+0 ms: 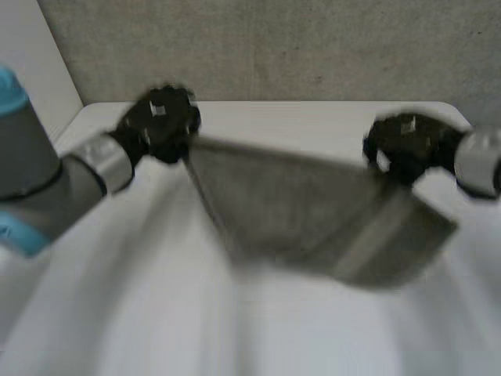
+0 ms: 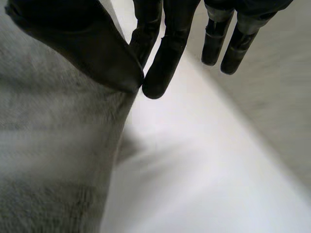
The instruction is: Fold the towel.
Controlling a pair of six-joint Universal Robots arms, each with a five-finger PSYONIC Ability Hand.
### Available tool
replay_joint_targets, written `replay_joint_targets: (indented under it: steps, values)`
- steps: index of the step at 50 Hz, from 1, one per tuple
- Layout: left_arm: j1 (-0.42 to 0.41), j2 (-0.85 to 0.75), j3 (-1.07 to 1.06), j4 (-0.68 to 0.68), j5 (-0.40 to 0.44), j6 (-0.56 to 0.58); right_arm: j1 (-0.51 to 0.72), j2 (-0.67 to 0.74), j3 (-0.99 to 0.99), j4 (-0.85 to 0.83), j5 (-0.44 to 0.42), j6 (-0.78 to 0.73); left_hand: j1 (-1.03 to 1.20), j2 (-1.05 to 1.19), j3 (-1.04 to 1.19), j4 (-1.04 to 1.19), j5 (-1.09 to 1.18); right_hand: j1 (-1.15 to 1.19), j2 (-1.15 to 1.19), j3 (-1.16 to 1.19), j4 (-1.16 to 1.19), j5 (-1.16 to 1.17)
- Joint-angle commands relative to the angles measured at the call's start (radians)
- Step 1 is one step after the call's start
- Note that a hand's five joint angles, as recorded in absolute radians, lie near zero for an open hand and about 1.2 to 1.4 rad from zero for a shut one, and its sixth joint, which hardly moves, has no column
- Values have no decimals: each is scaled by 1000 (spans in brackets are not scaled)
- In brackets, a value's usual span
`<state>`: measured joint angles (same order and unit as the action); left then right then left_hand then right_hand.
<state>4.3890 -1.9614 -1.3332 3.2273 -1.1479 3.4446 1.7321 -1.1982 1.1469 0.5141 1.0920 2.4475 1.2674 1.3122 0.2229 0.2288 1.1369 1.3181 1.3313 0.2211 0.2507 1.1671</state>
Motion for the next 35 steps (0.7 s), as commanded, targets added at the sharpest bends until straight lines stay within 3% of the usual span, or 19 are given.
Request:
replay_joint_targets:
  steps: [1, 2, 3, 6, 8, 13, 18, 21, 23, 24, 25, 26, 27, 31, 35]
  values:
    - [-13, -21, 275, 243, -202, -18, 107, -32, -294, -519, 309, 275, 129, 84, -48, -54, 85, 78, 65, -47, -76, 55]
    - [-23, 28, 270, 334, -217, -36, 106, -105, -241, -669, 316, 365, 129, 84, -48, -54, 85, 78, 65, -47, -76, 55]
    - [-23, 29, 270, 335, -217, -36, 96, -153, -184, -722, 296, 398, 129, 84, -48, -54, 85, 78, 65, -47, -76, 55]
    - [-28, 163, 226, 436, -202, -114, 86, -158, -145, -726, 264, 406, 129, 84, -48, -54, 85, 78, 65, -47, -76, 55]
    - [-17, 183, 191, 433, -176, -157, 89, -161, -75, -697, 208, 410, 129, 84, -48, -54, 85, 78, 65, -47, -76, 55]
    - [24, 170, 75, 422, -81, -177, 90, -159, 51, -632, 160, 404, 129, 84, -48, -54, 85, 78, 65, -47, -76, 55]
    - [38, 134, -81, 393, 4, -165, 80, -162, 187, -623, 102, 404, 129, 84, -48, -54, 85, 78, 65, -47, -76, 55]
    - [41, 87, -176, 381, 16, -113, 76, -161, 262, -621, 68, 401, 129, 84, -48, -54, 85, 78, 65, -47, -76, 55]
    - [43, 65, -262, 352, 17, -8, 76, -156, 297, -621, 63, 398, 129, 84, -48, -54, 85, 78, 65, -47, -76, 55]
    - [43, 65, -262, 351, 17, -7, 78, -153, 324, -621, 62, 398, 129, 84, -48, -54, 85, -87, -100, -47, -76, -110]
    - [44, 61, -305, 330, 17, 55, 78, -153, 324, -621, 62, 398, 129, 84, -48, -54, 85, -88, -101, -47, -76, -112]
    - [44, 61, -305, 330, 17, 56, 79, -150, 350, -618, 62, 392, 129, 84, -48, -54, 85, -408, -421, -47, -76, -431]
    - [44, 59, -346, 304, 16, 118, 79, -143, 378, -620, 63, 378, 129, 84, -48, -54, 85, -562, -575, -47, -76, -586]
    - [33, 50, -444, 212, 8, 250, 79, -135, 424, -620, 65, 340, 129, 84, -48, -54, 85, -772, -785, -47, -76, -796]
    - [21, 49, -489, 160, 8, 269, 86, -121, 464, -618, 69, 291, 129, 84, -48, -54, 85, -1012, -1025, -47, -76, -1036]
